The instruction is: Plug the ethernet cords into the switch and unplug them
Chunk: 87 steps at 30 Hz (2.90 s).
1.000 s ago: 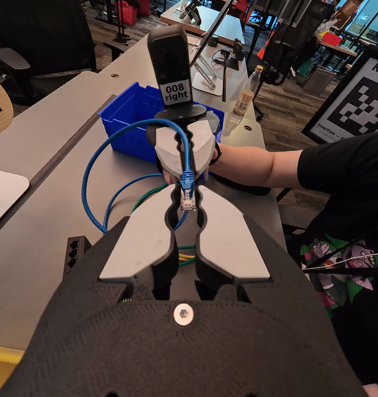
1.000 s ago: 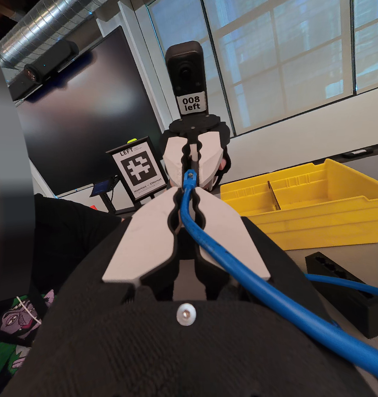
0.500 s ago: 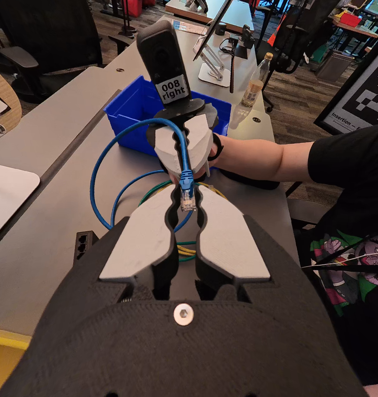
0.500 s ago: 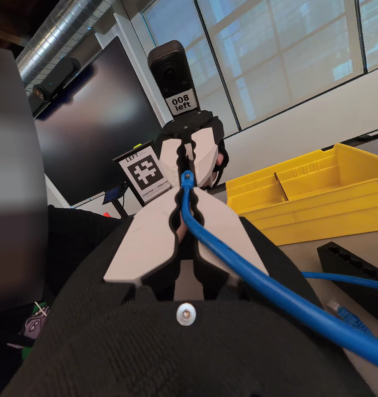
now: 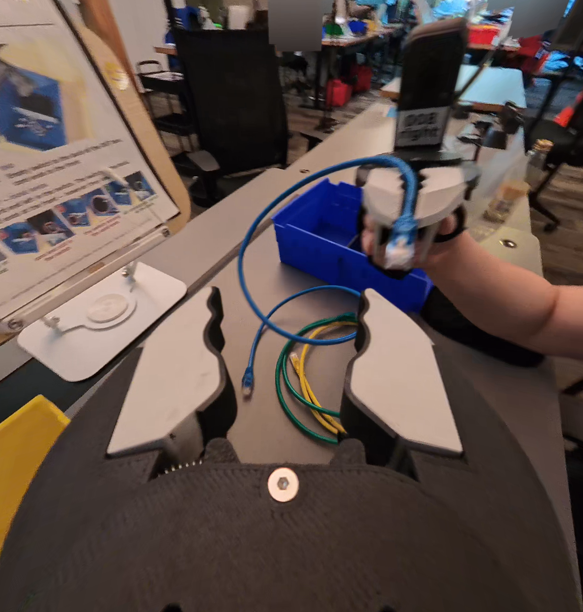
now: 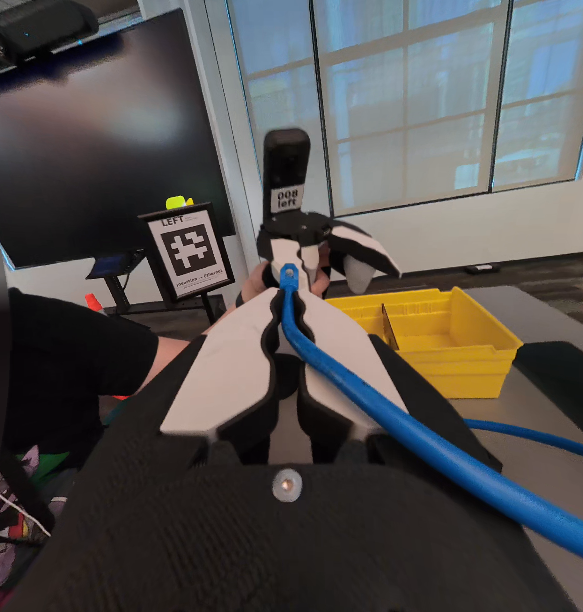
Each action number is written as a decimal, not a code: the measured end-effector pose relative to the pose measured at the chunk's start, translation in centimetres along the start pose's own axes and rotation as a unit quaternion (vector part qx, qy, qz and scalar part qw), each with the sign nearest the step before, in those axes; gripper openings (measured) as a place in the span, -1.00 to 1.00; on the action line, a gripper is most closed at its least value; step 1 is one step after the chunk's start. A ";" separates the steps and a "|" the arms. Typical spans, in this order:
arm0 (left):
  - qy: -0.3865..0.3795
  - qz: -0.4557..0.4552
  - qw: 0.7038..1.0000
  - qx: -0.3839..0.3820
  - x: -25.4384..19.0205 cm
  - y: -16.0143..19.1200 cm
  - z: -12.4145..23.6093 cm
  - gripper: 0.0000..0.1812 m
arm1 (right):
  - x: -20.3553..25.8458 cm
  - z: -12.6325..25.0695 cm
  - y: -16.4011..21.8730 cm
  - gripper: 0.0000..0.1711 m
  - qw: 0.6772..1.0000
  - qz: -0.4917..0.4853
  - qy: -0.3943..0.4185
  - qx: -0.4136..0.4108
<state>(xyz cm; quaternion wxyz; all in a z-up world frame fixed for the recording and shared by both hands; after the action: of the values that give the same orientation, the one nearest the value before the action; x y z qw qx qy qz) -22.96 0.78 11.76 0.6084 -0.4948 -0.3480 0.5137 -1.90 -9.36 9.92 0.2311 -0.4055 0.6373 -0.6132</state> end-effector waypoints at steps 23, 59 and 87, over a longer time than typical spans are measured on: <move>-0.338 0.129 0.925 0.119 8.3 17.3 -8.1 0.03 | 4.7 4.3 -5.0 -0.92 0.994 0.064 -0.070 -0.049; -0.261 -0.027 0.941 0.212 8.3 14.3 -11.0 -0.56 | 2.0 3.9 -4.2 -0.92 0.999 0.043 -0.018 -0.026; -0.167 -0.127 0.976 -0.052 -4.7 -1.5 -0.1 -0.62 | -1.0 -6.5 8.3 -0.93 0.963 -0.075 0.172 0.191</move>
<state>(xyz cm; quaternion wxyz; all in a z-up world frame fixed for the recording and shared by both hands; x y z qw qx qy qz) -23.57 -3.79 13.62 0.5758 -0.3846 -0.5308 0.4887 -8.38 -5.35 2.62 0.1441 -0.2888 0.5061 -0.7998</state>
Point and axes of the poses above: each gripper's, where its closed fingertips meet, z back along the fingers, y out of its underside, x = y × z across the jaws, the point moved 10 cm from there along z, back along the fingers, and after that the axes turned 14 degrees about y, right-handed, at the moved point
